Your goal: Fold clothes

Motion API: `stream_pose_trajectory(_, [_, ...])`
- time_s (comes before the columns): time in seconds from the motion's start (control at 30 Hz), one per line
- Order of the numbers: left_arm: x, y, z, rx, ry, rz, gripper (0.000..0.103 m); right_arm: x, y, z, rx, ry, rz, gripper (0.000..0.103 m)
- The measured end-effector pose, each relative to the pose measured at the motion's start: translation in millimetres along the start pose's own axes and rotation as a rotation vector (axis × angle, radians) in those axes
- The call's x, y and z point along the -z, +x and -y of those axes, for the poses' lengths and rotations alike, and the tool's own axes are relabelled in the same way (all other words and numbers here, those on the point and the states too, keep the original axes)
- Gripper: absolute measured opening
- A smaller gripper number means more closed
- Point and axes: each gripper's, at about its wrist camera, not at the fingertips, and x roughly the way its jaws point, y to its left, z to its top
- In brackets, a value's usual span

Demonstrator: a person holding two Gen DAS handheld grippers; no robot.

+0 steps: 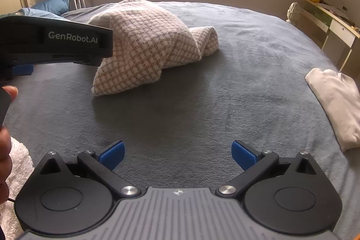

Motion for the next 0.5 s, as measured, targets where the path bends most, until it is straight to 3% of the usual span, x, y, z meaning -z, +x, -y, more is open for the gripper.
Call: stream_pose_trajectory(0.5, [1.9, -5.4, 6.4, -0.012, 0.029, 0.050, 0.103, 0.1, 0.6, 3.3, 0.016, 0.016, -0.004, 0.103])
